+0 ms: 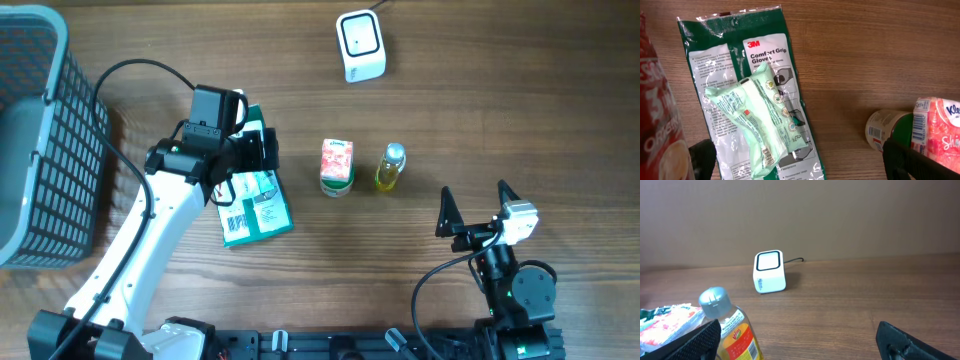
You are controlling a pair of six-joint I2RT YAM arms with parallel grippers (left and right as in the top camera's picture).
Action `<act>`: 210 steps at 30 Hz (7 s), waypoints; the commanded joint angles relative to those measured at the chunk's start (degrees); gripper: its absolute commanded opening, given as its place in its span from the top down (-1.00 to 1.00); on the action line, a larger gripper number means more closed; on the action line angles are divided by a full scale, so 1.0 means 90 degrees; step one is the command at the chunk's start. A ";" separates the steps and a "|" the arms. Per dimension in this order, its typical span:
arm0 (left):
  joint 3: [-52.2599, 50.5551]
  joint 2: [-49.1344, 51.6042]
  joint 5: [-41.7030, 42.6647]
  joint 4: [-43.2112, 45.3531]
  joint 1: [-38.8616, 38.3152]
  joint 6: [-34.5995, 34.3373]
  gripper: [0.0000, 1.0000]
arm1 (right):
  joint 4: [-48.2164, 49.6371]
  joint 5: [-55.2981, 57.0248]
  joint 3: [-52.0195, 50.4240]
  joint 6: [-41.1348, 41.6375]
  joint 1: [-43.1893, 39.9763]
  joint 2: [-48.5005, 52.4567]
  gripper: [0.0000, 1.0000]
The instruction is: Scan the item barcode
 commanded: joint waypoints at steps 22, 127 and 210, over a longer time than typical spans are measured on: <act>0.0107 -0.0032 0.0850 0.0799 -0.0015 0.0126 -1.00 | 0.0019 -0.0058 0.0002 -0.0114 -0.0027 -0.0027 -1.00; 0.0988 -0.0117 0.5289 -0.0656 0.1860 -0.2266 -1.00 | 0.0454 -0.3458 0.6781 0.4002 0.3672 0.9794 -0.25; 0.0967 -0.0063 0.1498 -0.0935 0.3162 -0.0537 -1.00 | -0.6482 -0.0172 1.1883 -0.5846 0.0731 1.1159 0.92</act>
